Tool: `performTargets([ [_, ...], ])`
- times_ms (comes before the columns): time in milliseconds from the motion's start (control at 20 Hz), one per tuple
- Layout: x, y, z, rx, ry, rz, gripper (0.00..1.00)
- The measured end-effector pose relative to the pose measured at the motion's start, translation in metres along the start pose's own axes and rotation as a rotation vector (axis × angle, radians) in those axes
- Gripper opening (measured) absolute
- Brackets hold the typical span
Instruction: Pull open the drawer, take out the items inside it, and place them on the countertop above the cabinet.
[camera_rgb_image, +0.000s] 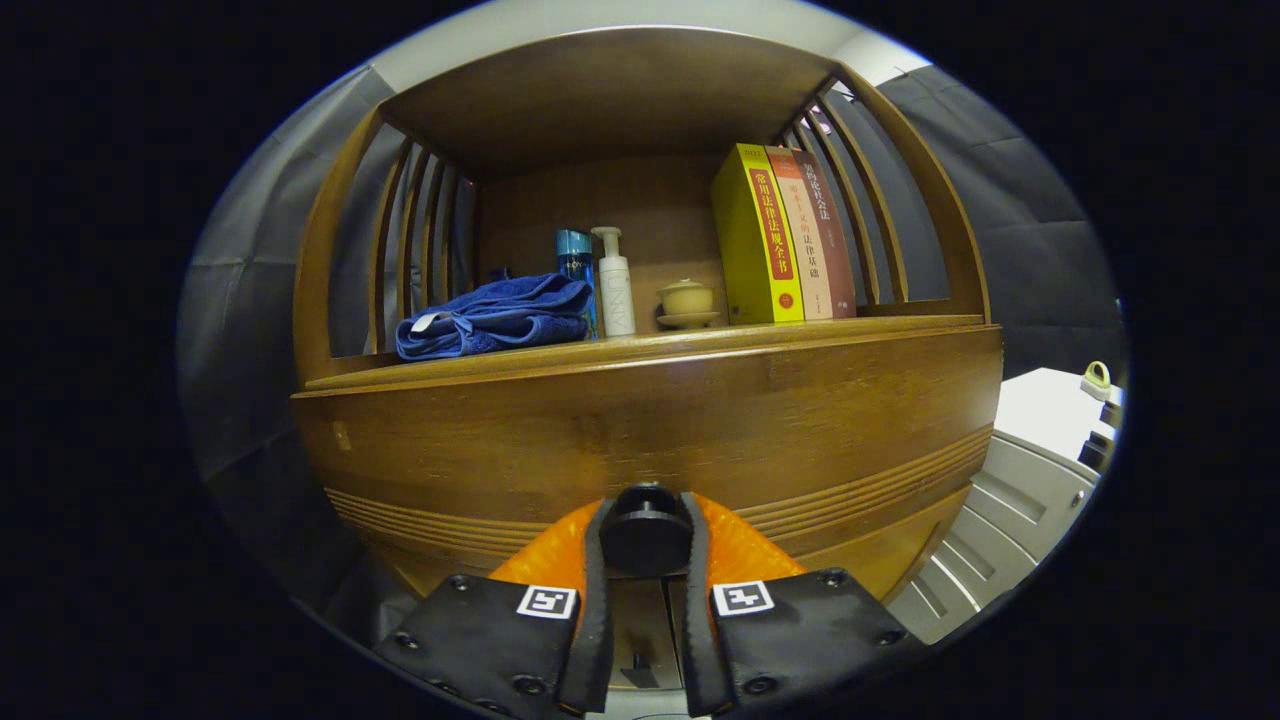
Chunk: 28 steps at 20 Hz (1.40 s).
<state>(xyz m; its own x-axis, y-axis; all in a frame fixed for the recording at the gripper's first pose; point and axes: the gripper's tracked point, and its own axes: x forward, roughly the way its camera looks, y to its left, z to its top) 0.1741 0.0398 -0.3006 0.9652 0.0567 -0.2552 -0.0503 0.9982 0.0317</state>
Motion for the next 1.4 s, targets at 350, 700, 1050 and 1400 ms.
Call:
performTargets([
  [350,-0.048,-0.002,-0.007,-0.004,0.018,-0.005,0.36],
  [700,-0.100,-0.002,-0.015,0.006,0.031,-0.013,0.36],
  [1050,-0.141,-0.001,-0.022,0.044,0.089,-0.016,0.36],
  [1400,-0.145,-0.002,-0.024,0.008,0.088,-0.010,0.36],
])
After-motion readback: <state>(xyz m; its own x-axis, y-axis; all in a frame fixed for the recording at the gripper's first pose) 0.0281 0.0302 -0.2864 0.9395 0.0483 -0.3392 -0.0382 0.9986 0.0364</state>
